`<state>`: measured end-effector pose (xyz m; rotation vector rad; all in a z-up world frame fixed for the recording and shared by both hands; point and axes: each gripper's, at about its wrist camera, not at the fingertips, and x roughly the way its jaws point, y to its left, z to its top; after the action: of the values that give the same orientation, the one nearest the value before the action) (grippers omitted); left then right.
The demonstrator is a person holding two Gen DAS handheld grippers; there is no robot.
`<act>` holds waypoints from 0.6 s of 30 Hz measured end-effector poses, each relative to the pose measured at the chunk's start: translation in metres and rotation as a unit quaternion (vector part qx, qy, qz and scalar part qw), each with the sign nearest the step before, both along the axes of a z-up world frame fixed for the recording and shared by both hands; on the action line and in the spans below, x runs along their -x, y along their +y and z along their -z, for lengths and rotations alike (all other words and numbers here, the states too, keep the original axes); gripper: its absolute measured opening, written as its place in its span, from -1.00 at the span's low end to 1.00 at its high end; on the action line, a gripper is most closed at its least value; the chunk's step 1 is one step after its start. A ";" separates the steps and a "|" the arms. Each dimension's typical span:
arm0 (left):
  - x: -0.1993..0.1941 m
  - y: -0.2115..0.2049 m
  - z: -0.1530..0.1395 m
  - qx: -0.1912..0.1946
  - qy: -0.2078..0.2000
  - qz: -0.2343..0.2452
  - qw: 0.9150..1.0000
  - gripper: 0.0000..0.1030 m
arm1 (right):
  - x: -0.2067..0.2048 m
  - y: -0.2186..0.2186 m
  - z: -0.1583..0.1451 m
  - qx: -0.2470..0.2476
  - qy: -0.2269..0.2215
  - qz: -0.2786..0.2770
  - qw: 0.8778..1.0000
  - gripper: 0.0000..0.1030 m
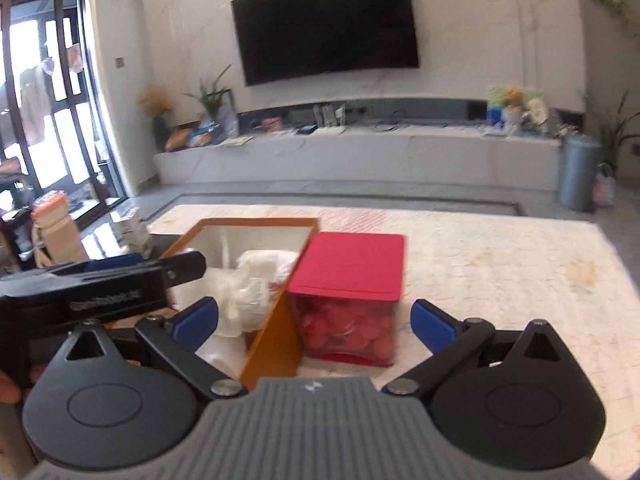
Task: Organize soft objects
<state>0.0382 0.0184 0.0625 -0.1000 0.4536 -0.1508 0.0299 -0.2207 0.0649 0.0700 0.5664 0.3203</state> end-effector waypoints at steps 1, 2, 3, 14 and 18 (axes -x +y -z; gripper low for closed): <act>0.000 -0.005 0.000 -0.010 0.004 0.008 1.000 0.85 | 0.003 0.002 0.001 0.016 -0.010 0.000 1.000 0.95; 0.002 -0.009 0.000 -0.017 0.006 0.015 1.000 0.85 | 0.008 0.004 0.002 0.037 -0.023 0.000 0.999 0.95; 0.003 -0.013 0.001 -0.018 0.002 0.014 1.000 0.85 | 0.013 0.005 0.004 0.063 -0.039 0.004 0.997 0.95; 0.016 -0.034 0.009 -0.056 -0.035 0.022 0.998 0.84 | 0.025 0.007 0.016 0.069 -0.080 0.006 0.994 0.95; 0.016 -0.033 0.011 -0.058 -0.037 0.017 0.998 0.84 | 0.027 0.006 0.016 0.055 -0.078 -0.004 0.995 0.95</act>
<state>0.0224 -0.0146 0.0520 0.0265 0.3897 -0.1608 0.0025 -0.2145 0.0485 -0.0630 0.4285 0.2992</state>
